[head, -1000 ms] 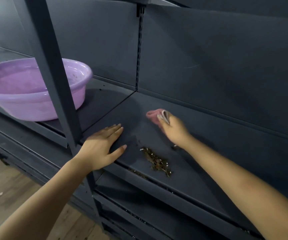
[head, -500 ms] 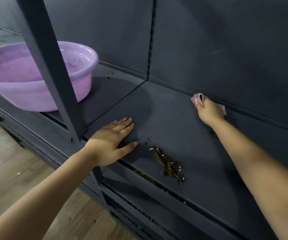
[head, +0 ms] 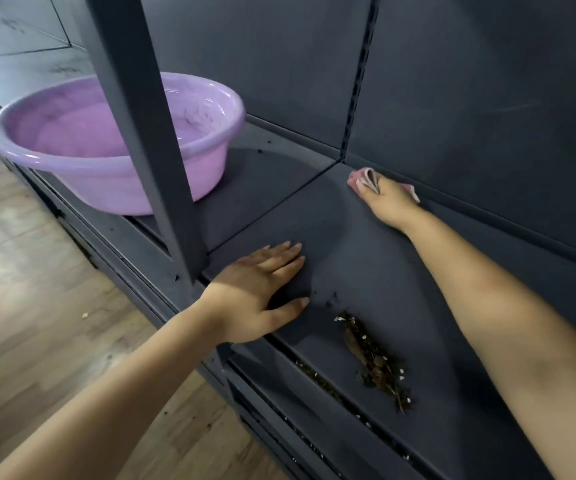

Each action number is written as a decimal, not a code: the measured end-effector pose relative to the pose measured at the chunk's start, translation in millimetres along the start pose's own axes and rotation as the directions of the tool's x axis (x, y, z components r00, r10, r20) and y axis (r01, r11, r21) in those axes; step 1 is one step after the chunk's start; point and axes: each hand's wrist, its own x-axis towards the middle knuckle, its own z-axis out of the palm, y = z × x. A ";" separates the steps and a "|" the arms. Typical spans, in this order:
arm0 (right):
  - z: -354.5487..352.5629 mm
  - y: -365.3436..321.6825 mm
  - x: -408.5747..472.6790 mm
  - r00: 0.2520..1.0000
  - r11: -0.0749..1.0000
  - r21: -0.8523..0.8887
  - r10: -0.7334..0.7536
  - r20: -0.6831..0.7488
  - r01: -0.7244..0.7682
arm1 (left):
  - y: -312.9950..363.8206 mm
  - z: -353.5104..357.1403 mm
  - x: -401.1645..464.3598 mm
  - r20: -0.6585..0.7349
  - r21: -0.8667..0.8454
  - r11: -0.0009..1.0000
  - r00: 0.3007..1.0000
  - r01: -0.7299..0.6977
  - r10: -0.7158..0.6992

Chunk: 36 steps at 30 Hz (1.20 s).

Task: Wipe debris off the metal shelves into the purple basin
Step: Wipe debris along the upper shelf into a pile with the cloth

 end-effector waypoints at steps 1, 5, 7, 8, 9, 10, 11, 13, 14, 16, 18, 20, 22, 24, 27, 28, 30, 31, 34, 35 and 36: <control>3.3 -4.0 5.0 1.000 1.000 0.017 -0.013 0.007 0.013 | -0.3 0.4 0.0 -0.006 -0.001 1.000 1.000 0.001 -0.001; 12.2 -20.4 13.0 0.997 0.997 -0.014 -0.072 0.023 0.072 | 0.4 -0.2 -0.2 -0.007 -0.015 1.000 1.000 0.009 -0.010; 14.3 -28.6 9.1 0.992 0.990 -0.063 -0.121 0.035 0.123 | 0.6 -0.2 0.5 -0.011 -0.014 1.000 1.000 0.012 -0.012; 14.3 -32.2 4.7 0.988 0.988 -0.044 -0.143 0.056 0.145 | 0.5 -0.3 1.0 -0.011 -0.013 1.000 1.000 0.014 -0.014; 14.8 -34.7 0.0 0.983 0.986 -0.011 -0.165 0.085 0.167 | 0.5 -0.5 1.1 -0.010 -0.012 1.000 1.000 0.015 -0.015; 15.1 -36.7 -5.6 0.975 0.982 0.019 -0.190 0.112 0.189 | 0.6 -0.7 1.2 -0.011 -0.010 1.000 1.000 0.015 -0.015; 16.3 -37.9 -11.8 0.967 0.977 0.035 -0.215 0.138 0.212 | 0.4 -0.7 1.0 -0.010 -0.007 1.000 1.000 0.016 -0.016; 18.4 -38.3 -25.9 0.942 0.955 -0.004 -0.290 0.166 0.295 | 0.4 -0.5 0.2 -0.007 -0.004 1.000 1.000 0.015 -0.015; 18.8 -38.3 -34.1 0.927 0.939 -0.023 -0.336 0.167 0.344 | 0.4 -0.6 0.0 -0.013 -0.006 1.000 1.000 0.013 -0.013; 18.2 -38.5 -52.5 0.899 0.910 -0.020 -0.404 0.169 0.413 | 0.8 -1.0 -0.4 -0.025 -0.007 1.000 1.000 0.013 -0.013; 16.9 -38.6 -72.2 0.895 0.912 0.031 -0.408 0.181 0.409 | 2.6 -2.4 -0.5 -0.026 0.010 1.000 0.999 0.018 -0.018; 17.1 -37.3 -90.2 0.890 0.910 0.086 -0.414 0.189 0.405 | 4.0 -4.2 -0.9 -0.017 0.031 0.999 1.000 0.026 -0.026; 17.5 -33.1 -106.8 0.891 0.910 0.122 -0.413 0.188 0.396 | 4.4 -4.5 -1.3 -0.004 0.053 0.998 1.000 0.031 -0.031; 15.2 -29.0 -125.5 0.889 0.907 0.163 -0.416 0.190 0.389 | 3.1 -3.5 -1.1 0.005 0.069 0.997 0.999 0.037 -0.037; 13.9 -26.0 -153.5 0.899 0.907 0.214 -0.402 0.175 0.363 | 2.2 -1.1 -1.2 -0.003 0.077 0.996 0.999 0.036 -0.036; 12.9 -24.9 -160.2 0.911 0.912 0.231 -0.379 0.162 0.338 | 2.9 -1.4 -1.7 -0.006 0.080 0.996 0.999 0.035 -0.034; 4.6 -22.2 -169.3 0.939 0.908 0.332 -0.316 0.135 0.257 | 4.7 -2.2 -3.4 -0.006 0.073 0.997 0.999 0.032 -0.031; -3.6 -22.8 -174.4 0.951 0.899 0.373 -0.288 0.111 0.229 | 6.3 -2.8 -4.4 -0.007 0.058 0.998 0.999 0.033 -0.033; -35.0 -15.0 -189.3 0.966 0.854 0.458 -0.252 -0.054 0.249 | 10.2 -1.3 -7.7 -0.060 0.013 0.999 0.997 0.051 -0.050; -47.8 -12.0 -195.7 0.971 0.834 0.496 -0.211 -0.116 0.240 | 11.2 -0.2 -8.7 -0.089 -0.003 0.999 0.995 0.054 -0.055; -60.4 -5.0 -201.3 0.975 0.838 0.504 -0.139 -0.174 0.209 | 12.2 1.2 -9.4 -0.110 -0.020 0.998 0.992 0.056 -0.058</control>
